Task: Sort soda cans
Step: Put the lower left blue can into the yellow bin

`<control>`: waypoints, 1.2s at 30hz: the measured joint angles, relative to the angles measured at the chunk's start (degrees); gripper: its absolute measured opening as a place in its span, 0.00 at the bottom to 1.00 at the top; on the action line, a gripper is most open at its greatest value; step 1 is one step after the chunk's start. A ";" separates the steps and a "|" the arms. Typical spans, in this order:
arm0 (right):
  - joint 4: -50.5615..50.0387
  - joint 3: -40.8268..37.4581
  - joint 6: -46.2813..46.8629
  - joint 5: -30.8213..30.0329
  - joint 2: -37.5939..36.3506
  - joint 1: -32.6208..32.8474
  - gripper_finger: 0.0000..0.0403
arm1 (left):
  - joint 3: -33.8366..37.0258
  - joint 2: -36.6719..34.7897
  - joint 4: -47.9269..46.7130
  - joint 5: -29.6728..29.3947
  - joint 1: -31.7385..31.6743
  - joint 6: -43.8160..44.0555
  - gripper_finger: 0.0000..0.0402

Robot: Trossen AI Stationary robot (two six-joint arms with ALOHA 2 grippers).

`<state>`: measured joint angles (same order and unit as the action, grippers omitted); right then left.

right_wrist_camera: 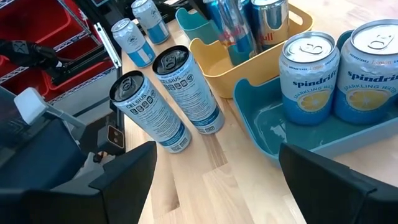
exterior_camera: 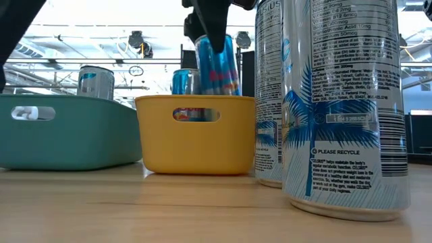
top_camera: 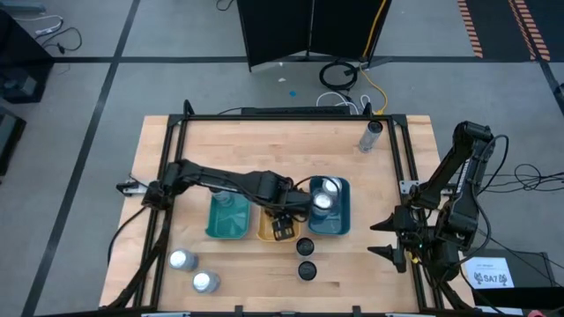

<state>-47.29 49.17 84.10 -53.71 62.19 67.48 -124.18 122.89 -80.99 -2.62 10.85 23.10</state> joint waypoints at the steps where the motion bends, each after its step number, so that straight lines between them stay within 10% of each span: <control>1: 0.01 0.00 -0.23 0.00 0.00 0.00 0.82 | 0.00 0.38 0.09 0.03 0.04 -1.03 0.65; 36: 2.15 0.00 -0.77 -0.14 0.00 0.02 0.82 | 0.07 4.24 1.16 0.45 -0.39 -6.93 0.75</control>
<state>-45.15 49.17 83.32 -53.85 62.19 67.50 -124.11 127.13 -79.84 -2.17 10.46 16.17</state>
